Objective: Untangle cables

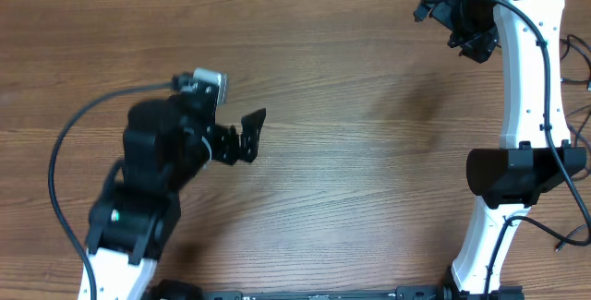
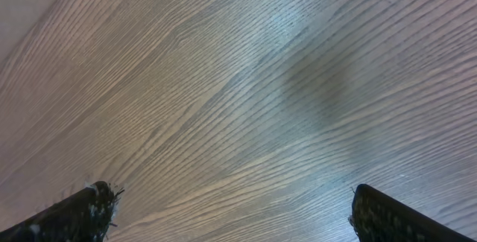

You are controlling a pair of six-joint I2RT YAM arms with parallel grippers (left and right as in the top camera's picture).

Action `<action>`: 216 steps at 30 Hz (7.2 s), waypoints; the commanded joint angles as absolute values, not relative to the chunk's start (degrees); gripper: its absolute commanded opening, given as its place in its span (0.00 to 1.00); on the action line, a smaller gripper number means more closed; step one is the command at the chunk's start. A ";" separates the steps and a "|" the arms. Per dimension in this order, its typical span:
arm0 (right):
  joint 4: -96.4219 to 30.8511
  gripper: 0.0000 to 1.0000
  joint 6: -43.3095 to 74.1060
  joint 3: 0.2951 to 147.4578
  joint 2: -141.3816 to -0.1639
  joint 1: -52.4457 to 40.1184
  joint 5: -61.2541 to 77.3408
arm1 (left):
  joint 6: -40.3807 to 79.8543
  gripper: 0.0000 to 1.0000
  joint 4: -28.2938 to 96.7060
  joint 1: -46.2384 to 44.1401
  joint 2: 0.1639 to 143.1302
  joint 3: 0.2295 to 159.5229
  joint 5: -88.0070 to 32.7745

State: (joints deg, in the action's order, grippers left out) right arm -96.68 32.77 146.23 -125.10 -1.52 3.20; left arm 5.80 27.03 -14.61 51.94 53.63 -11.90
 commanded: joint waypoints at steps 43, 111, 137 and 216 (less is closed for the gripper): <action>-96.53 1.00 32.32 146.26 -124.40 -1.43 3.33 | 2.44 1.00 4.34 -0.32 0.14 0.27 -3.36; -96.53 1.00 32.29 146.26 -124.42 -1.21 -1.87 | 1.28 1.00 4.29 -0.38 0.25 0.27 -2.96; -78.41 1.00 38.22 136.79 -116.07 -3.55 -0.43 | 1.28 1.00 4.29 -0.38 0.25 0.27 -2.96; 11.05 1.00 20.29 0.45 -20.53 -4.45 -4.89 | 1.28 1.00 4.29 -0.38 0.25 0.27 -2.96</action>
State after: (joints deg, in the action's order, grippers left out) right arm 11.64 23.49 1.06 -22.94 -4.16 -4.10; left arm 1.30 4.14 -0.69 0.86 0.51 -3.57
